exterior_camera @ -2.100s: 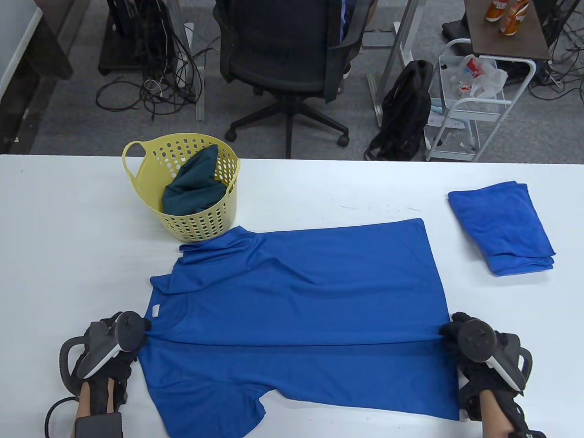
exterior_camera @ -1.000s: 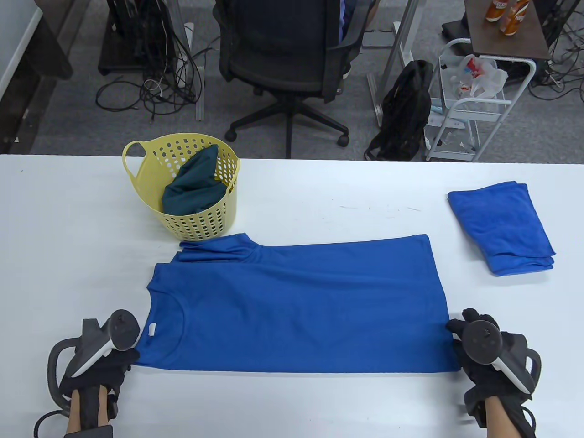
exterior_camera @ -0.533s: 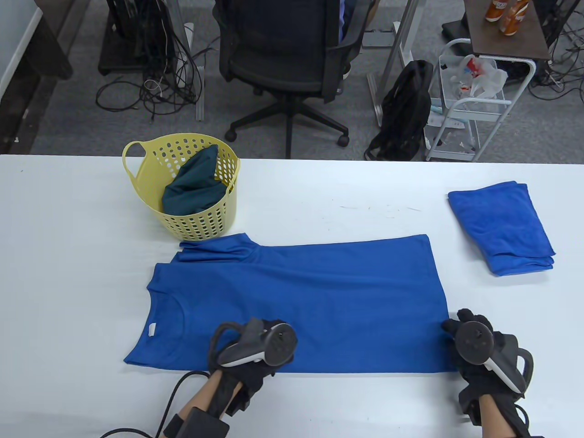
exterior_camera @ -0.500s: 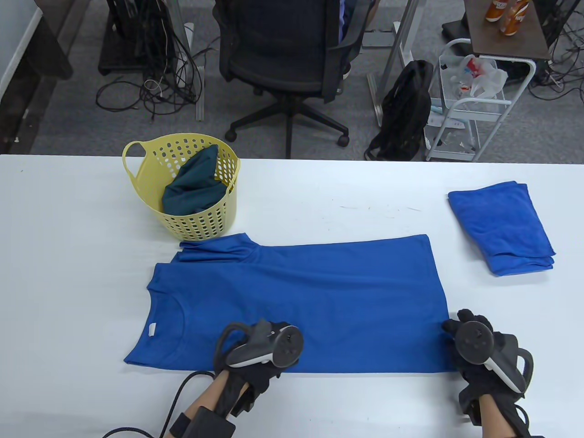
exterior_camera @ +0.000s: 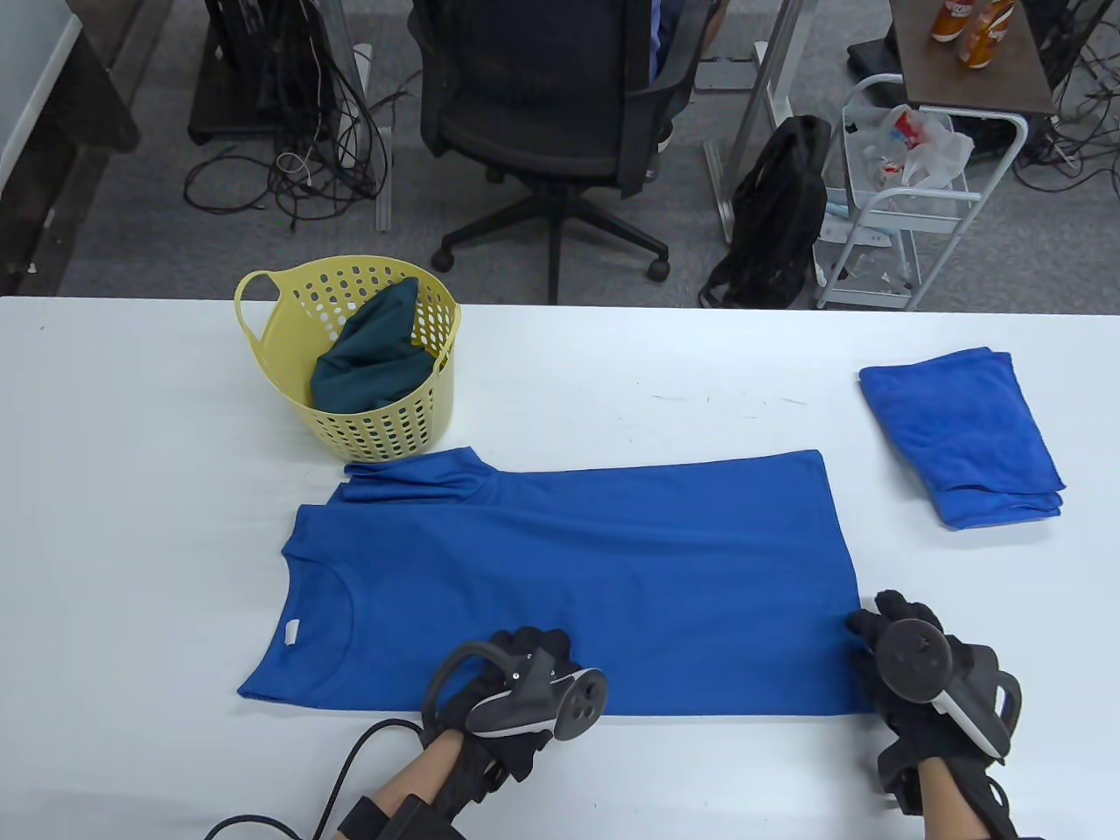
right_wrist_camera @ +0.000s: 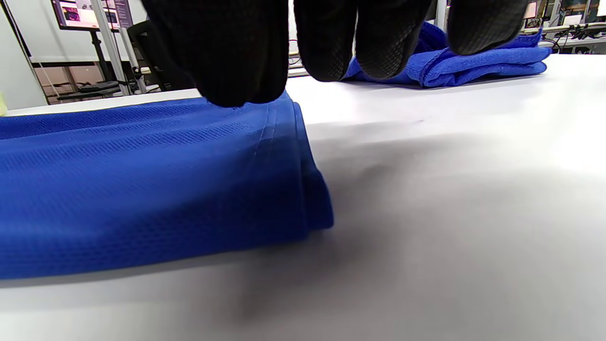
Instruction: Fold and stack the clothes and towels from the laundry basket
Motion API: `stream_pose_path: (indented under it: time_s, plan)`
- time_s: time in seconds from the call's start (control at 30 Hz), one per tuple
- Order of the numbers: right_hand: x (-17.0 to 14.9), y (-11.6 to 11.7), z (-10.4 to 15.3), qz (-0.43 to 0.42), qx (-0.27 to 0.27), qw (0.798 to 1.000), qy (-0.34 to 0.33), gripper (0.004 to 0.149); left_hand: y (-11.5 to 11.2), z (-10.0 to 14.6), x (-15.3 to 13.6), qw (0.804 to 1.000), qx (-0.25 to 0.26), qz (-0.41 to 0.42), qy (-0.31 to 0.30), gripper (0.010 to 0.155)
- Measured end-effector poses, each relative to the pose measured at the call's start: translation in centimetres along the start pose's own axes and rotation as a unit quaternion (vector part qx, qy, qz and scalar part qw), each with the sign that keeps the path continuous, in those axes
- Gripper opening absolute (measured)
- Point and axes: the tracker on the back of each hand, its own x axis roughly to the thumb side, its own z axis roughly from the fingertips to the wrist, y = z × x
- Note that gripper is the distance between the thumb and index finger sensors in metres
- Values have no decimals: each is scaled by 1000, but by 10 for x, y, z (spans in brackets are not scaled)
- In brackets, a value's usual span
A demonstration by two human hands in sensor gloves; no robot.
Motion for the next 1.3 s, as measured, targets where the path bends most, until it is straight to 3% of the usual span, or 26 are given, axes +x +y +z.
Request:
stream_pose_path:
  time_s: [0.1,0.17,0.27,0.37,0.43,0.53,0.7,0.8,0.9,0.93,1.0,1.1,1.2,1.27,1.3]
  plan:
    - [0,1,0,-1,1,1000,-2,49,1,3,-2,1000,22,-4,-5,47]
    - [0,0,0,-5,2,1000,-3,49,19,6,-12,998,43,39,6,45]
    - [0,1,-3,-16,-2,1000,-4,49,81,13,-31,980,144,135,23,43]
    - [2,2,-5,-22,1,1000,-9,50,162,19,-49,966,218,133,43,44]
    - [4,2,-5,-25,-3,1000,-18,49,197,18,-56,963,230,124,59,44]
    - [7,3,-5,-37,-2,999,-30,50,223,9,-60,966,221,118,68,44]
    - [25,6,-6,-58,27,995,-82,54,218,-6,-59,969,208,103,78,45]
    - [51,4,-6,-95,70,979,-166,57,214,-14,-59,969,208,98,87,45]
    - [96,3,4,-169,181,918,-311,58,212,-21,-60,969,200,112,87,44]
    - [115,6,9,-194,222,888,-351,59,211,-24,-60,970,199,113,86,44]
    - [145,14,13,-190,278,861,-381,61,209,-27,-59,970,201,107,82,44]
    - [164,28,7,-165,318,851,-383,59,207,-29,-62,969,211,105,79,44]
    - [163,39,-1,-206,332,844,-367,57,202,-27,-73,964,228,114,79,42]
    - [155,43,-4,-243,315,846,-355,55,200,-24,-84,961,237,114,87,40]
    - [150,42,-4,-264,275,856,-350,49,198,-22,-90,959,240,118,93,40]
